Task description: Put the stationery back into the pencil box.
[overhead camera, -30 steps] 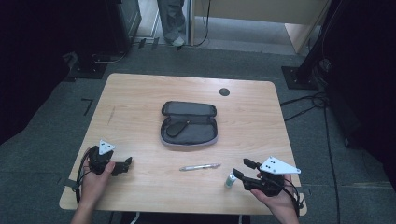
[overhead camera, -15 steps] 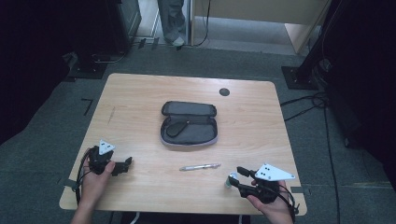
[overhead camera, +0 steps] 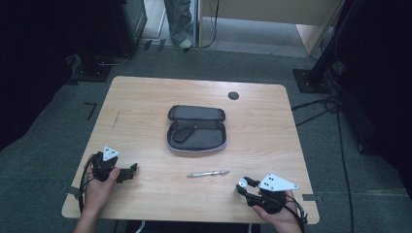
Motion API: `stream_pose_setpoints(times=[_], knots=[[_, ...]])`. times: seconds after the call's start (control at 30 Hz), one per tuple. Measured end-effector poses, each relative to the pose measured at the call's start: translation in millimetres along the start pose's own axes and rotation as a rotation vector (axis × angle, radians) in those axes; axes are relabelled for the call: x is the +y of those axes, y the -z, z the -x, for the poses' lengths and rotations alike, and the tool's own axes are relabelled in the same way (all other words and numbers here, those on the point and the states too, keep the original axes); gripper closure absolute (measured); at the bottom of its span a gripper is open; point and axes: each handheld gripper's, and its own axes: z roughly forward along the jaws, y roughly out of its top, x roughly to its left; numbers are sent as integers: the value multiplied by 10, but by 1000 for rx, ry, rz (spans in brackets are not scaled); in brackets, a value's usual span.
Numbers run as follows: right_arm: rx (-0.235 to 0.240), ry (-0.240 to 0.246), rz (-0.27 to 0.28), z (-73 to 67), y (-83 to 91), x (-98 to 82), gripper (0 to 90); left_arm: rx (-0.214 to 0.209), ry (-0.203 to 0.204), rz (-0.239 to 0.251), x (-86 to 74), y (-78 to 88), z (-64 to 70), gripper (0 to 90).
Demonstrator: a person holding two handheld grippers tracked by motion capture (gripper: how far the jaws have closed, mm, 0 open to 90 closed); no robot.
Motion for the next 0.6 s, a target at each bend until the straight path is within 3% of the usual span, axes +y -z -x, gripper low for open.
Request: stream_pose_setpoints(times=[0.13, 0.6], knots=[[-5, 12, -5, 4, -13, -7, 661, 0, 2, 0, 0, 0, 1, 0], [-62, -14, 15, 65, 28, 150, 664, 0, 1, 0, 0, 0, 0, 0]])
